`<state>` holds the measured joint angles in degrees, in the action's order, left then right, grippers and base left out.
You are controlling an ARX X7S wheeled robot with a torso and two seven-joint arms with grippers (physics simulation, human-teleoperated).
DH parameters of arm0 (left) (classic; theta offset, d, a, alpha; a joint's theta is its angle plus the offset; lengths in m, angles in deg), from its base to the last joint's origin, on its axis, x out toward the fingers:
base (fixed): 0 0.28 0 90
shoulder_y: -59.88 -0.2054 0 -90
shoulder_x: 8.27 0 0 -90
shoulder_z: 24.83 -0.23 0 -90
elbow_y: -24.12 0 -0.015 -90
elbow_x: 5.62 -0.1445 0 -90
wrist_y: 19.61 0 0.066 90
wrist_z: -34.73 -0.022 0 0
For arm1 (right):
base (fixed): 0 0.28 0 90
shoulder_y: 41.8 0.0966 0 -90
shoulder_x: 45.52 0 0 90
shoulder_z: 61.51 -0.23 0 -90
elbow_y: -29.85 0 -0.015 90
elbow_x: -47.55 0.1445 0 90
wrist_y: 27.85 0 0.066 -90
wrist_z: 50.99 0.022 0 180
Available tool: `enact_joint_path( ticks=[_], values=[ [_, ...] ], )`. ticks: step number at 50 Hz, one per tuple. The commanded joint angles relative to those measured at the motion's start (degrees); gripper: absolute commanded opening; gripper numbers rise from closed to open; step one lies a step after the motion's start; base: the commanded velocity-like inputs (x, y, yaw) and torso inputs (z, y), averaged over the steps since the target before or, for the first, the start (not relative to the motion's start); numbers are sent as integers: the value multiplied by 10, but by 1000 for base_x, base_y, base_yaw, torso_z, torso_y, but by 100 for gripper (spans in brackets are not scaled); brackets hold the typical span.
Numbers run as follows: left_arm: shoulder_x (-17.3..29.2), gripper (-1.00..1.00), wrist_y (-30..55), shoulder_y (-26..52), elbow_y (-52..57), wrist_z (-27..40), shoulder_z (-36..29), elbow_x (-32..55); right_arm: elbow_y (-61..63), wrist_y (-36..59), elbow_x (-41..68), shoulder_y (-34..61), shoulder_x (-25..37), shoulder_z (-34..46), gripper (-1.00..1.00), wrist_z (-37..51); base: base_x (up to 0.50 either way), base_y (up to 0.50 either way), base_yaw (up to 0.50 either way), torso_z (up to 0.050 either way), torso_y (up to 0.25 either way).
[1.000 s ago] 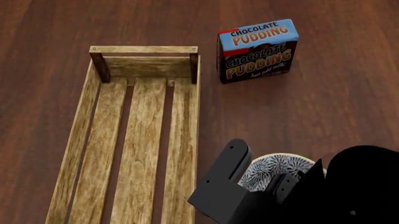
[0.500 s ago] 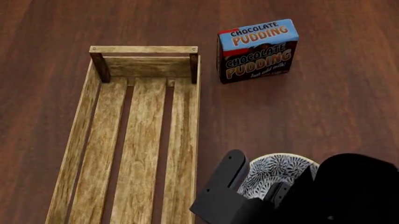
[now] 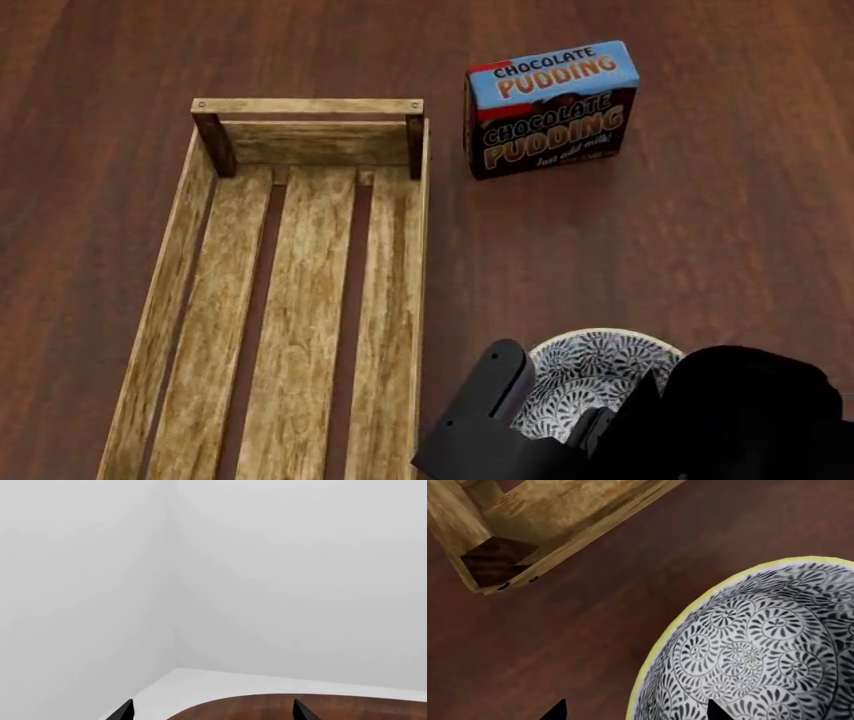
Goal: Stack the left bowl on the right bowl and place them in the tray.
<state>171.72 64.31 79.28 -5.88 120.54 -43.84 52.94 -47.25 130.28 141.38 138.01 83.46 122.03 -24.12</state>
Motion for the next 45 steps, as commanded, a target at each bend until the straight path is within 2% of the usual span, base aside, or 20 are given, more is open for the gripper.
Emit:
enact_joint_path(
  ticks=[1,21,22,45],
  values=[
    [0,100,-3,-5,0,2,-1,-5,-11,-8,-9,-11,-2,5,100,-5,0,0,0,0,0],
    [0,100,-5,-12,0,6,-2,-11,-7,-18,-14,-29,18,12,100,-5,0,0,0,0,0],
    [0,100,-5,-13,0,7,-3,-12,-5,-18,-12,-28,19,11,-100,-4,0,0,0,0,0],
    [0,100,-15,-20,0,9,-2,-21,26,9,54,26,36,-4,-100,61,0,0,0,0,0]
  ],
)
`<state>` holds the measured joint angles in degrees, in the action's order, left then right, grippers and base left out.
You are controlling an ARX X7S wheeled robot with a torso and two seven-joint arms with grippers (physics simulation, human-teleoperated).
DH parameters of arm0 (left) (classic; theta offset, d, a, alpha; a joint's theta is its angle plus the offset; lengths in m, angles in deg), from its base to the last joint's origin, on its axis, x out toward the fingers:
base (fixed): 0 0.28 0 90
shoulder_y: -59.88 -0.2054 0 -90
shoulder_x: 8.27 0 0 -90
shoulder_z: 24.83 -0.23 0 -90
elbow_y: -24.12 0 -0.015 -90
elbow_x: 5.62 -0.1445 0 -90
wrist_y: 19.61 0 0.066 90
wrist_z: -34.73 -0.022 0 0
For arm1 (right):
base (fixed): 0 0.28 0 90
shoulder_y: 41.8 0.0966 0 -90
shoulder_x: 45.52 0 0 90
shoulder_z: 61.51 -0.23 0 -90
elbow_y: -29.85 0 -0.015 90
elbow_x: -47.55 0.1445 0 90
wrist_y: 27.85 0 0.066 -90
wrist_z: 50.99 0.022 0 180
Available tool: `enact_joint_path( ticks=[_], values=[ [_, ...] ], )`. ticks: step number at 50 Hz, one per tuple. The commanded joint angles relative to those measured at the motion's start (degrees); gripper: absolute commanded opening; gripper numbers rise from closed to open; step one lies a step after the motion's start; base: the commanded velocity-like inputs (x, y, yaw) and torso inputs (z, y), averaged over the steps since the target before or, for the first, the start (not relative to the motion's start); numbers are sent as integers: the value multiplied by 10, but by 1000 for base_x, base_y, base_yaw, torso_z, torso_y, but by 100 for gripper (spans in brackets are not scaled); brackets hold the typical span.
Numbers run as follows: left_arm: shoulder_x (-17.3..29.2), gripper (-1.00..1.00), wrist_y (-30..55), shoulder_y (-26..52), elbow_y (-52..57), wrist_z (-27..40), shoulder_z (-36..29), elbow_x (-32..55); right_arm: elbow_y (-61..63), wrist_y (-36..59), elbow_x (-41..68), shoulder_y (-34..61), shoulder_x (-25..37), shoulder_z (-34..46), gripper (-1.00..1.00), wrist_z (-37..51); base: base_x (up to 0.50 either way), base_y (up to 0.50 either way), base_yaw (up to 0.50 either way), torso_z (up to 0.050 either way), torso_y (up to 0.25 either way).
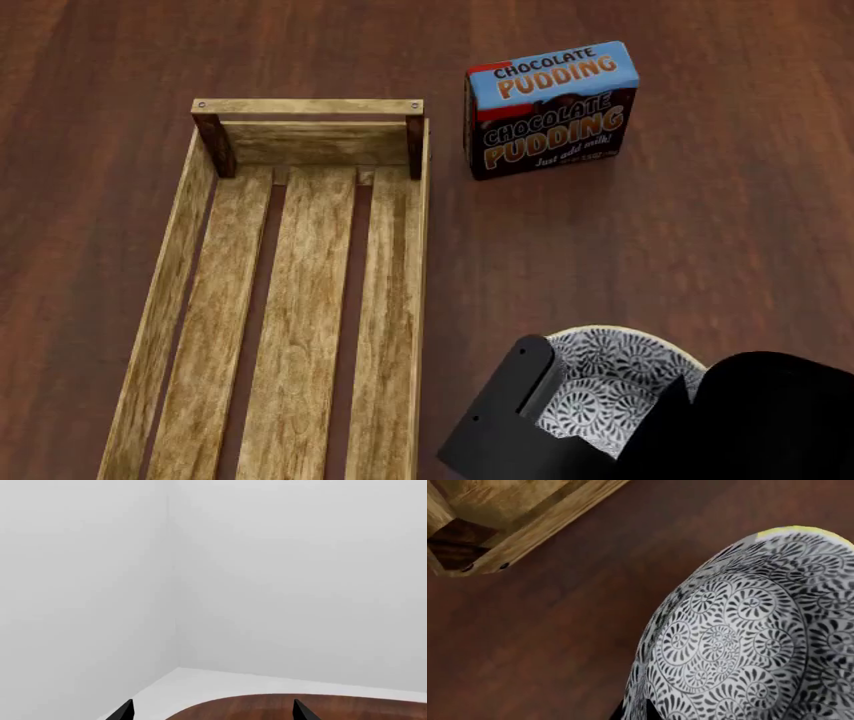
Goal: Stack the left bowl on the right bowl and place them in the tray.
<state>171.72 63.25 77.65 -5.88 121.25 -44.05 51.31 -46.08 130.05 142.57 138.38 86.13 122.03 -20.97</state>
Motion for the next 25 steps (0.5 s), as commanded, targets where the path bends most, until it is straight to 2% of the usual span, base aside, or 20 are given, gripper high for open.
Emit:
enact_joint_path(
  ticks=[1,25],
  values=[
    [0,100,-7,-5,0,4,-2,-8,18,15,52,31,10,-5,-100,39,0,0,0,0,0],
    [0,100,-16,-14,0,8,-3,-19,33,41,103,83,7,-8,-100,80,0,0,0,0,0]
  ],
)
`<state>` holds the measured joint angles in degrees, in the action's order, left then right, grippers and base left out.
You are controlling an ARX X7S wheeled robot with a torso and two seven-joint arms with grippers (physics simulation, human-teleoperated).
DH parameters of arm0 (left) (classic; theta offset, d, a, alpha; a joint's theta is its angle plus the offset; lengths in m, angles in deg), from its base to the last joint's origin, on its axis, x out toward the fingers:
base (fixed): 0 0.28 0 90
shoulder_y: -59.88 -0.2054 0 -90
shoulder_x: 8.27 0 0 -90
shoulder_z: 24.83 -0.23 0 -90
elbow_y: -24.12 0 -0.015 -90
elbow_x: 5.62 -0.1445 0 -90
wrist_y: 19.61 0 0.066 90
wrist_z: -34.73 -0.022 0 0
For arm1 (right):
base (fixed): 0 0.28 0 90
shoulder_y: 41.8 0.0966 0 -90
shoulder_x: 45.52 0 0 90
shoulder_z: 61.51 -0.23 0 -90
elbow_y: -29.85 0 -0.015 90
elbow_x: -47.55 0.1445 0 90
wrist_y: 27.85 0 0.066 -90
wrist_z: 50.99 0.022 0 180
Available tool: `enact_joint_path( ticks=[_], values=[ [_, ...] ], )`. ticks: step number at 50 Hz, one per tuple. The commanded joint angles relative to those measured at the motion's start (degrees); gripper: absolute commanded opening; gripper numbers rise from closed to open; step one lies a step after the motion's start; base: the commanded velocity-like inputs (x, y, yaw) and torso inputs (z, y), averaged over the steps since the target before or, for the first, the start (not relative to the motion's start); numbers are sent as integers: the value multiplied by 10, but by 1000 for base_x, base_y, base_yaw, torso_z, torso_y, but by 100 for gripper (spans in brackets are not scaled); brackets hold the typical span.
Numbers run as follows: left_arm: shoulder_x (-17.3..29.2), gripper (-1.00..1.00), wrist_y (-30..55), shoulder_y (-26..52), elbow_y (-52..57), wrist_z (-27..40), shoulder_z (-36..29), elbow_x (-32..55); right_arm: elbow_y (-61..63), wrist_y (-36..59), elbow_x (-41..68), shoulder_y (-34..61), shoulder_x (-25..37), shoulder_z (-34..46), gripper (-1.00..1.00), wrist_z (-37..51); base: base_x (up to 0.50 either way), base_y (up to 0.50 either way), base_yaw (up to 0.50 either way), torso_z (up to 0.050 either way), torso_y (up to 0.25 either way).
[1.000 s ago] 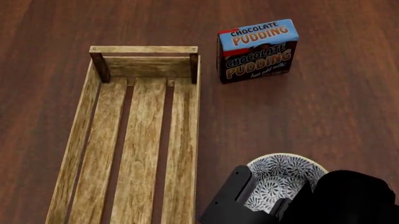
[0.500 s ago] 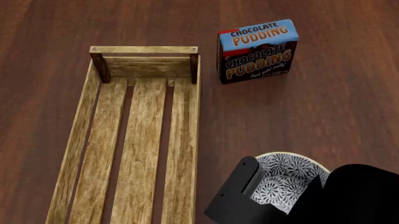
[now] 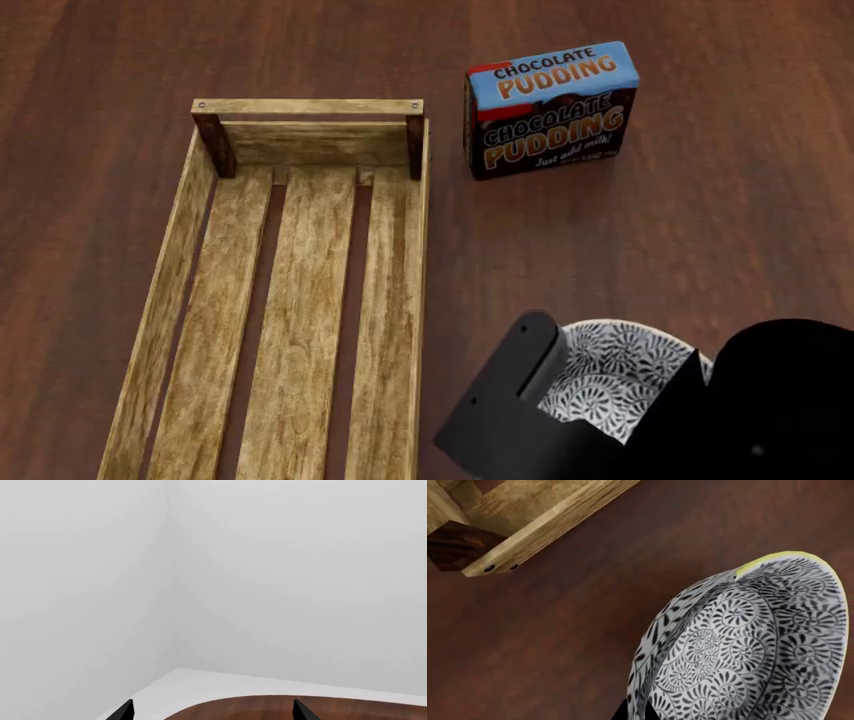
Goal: Stack the left bowl on the right bowl and place them in the tray.
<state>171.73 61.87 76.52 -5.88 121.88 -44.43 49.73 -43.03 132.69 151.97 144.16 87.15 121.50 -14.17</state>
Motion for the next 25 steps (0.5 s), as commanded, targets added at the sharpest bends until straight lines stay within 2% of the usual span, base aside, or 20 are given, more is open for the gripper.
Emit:
enact_joint_path(
  ticks=[1,25],
  values=[
    [0,100,-2,-3,0,1,1,-3,2,16,10,28,-4,-3,-100,11,0,0,0,0,0],
    [0,100,-26,-25,0,17,-15,-38,-32,120,53,183,-31,4,-100,1,0,0,0,0,0]
  ],
)
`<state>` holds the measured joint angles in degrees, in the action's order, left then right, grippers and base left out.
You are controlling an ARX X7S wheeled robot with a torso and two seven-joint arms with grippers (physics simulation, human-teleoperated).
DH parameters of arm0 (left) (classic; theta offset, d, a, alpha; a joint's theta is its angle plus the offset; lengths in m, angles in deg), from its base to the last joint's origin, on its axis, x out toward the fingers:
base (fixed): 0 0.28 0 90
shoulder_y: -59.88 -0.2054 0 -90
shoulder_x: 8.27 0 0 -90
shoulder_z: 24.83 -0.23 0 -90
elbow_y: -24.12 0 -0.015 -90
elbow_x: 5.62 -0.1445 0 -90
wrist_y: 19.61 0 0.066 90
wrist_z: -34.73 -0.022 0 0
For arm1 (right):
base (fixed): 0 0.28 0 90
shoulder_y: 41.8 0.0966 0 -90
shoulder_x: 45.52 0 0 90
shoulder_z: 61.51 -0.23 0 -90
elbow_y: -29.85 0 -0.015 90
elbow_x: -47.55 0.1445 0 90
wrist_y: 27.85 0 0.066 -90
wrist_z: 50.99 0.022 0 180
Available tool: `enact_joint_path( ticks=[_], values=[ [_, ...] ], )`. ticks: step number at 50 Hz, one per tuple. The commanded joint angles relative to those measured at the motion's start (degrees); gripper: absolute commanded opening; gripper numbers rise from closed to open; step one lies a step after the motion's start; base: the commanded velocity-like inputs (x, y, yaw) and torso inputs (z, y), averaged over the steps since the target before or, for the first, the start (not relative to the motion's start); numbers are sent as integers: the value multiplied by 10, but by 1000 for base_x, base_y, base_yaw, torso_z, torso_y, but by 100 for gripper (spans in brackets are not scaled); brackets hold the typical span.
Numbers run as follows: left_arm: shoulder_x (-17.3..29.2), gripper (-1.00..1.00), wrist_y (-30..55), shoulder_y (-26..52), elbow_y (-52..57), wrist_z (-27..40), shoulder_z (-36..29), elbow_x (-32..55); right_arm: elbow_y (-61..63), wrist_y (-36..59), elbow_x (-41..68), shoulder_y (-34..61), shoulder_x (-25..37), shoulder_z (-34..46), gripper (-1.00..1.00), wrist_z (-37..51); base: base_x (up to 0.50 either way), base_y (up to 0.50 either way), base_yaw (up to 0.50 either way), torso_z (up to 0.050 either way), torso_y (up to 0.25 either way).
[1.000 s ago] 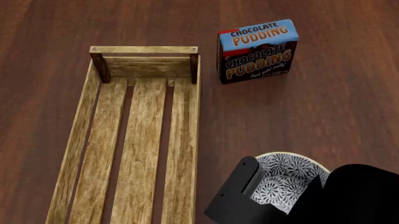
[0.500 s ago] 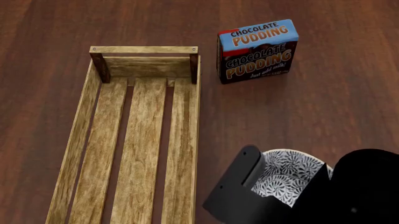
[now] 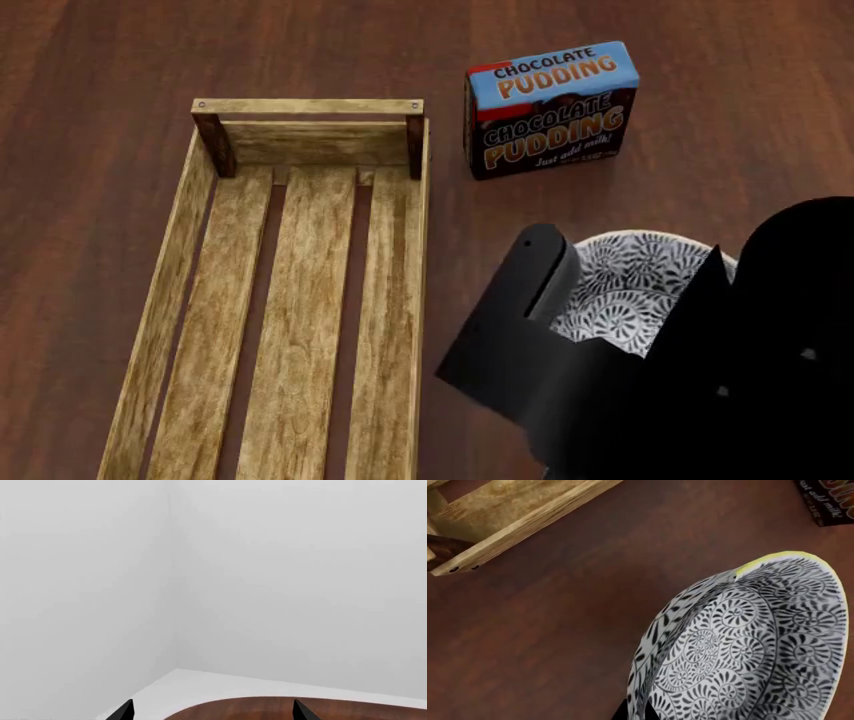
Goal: Stack the left bowl on the right bowl and place them in the tray.
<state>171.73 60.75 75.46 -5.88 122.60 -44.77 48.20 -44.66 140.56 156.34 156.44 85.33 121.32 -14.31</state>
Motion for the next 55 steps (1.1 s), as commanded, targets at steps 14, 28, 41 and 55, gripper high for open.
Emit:
enact_joint_path(
  ticks=[14,28,41,55],
  values=[
    [0,100,-27,-27,0,21,-19,-40,-29,78,44,115,-31,46,-100,23,0,0,0,0,0],
    [0,100,-36,-33,0,21,-21,-47,-25,81,126,185,-16,120,-100,80,0,0,0,0,0],
    [0,100,-22,-23,0,13,-7,-29,17,54,232,248,39,210,-100,179,0,0,0,0,0],
    [0,100,-21,-20,0,5,0,-21,35,58,362,261,117,234,-100,351,0,0,0,0,0]
  ],
)
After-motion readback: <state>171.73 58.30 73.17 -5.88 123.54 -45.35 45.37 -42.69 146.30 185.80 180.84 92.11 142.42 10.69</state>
